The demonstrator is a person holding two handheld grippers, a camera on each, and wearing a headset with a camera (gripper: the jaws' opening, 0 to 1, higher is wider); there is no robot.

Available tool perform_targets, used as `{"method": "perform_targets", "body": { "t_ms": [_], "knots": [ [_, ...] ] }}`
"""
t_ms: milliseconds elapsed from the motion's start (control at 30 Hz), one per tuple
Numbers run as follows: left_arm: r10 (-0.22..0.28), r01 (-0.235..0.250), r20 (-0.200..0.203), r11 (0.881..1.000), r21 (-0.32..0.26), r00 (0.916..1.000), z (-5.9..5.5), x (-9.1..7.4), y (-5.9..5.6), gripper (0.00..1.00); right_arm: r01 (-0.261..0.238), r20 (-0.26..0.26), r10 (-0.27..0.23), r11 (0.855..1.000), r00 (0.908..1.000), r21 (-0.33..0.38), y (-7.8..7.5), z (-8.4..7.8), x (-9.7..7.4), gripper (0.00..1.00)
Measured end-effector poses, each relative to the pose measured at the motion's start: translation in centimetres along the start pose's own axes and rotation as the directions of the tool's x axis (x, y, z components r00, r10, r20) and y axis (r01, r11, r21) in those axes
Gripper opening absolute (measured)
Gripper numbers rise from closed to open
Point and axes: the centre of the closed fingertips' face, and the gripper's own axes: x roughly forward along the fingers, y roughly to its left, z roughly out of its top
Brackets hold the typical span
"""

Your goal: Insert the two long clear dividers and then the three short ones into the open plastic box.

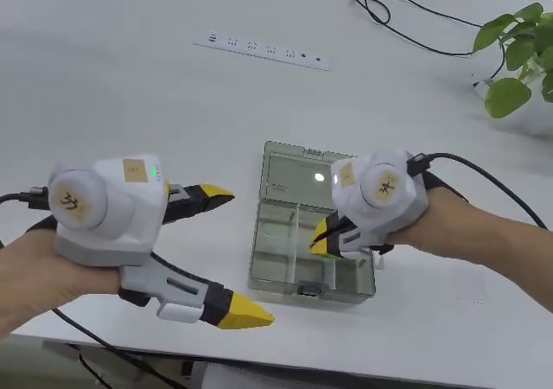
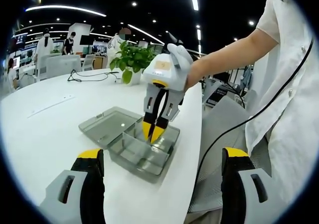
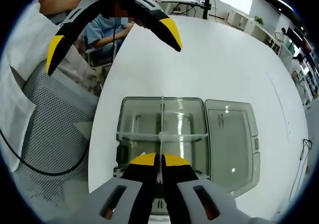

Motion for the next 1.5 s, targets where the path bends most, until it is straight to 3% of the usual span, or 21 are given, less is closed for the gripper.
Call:
{"method": "perform_targets", "body": {
  "t_ms": [500,933,1267,1500],
  "knots": [
    [0.005,-0.005,0.003,1.000,-0.001,1.0000,0.1,-0.2,-0.1,1.00,0.028,0.086,-0.037,0.995,0.9956,0.095,-0.3,0.7,-2.4,0.15],
    [0.012,-0.012,-0.001,1.000,0.002,0.9999,0.2,-0.5,0.2,1.00,0.044,0.135,-0.062,0.991,0.9889,0.130,-0.1,0.7,-4.5,0.25],
    [0.015,-0.015,-0.011,1.000,0.005,0.9998,-0.1,-0.6,0.3,1.00,0.067,0.152,-0.091,0.985,0.9843,0.158,0.0,-0.5,-6.7,0.36],
    [0.020,-0.019,-0.020,1.000,0.009,0.9996,-0.3,-0.6,0.5,1.00,0.088,0.149,-0.117,0.978,0.9819,0.189,0.0,-2.3,-8.4,0.42]
  ]
}}
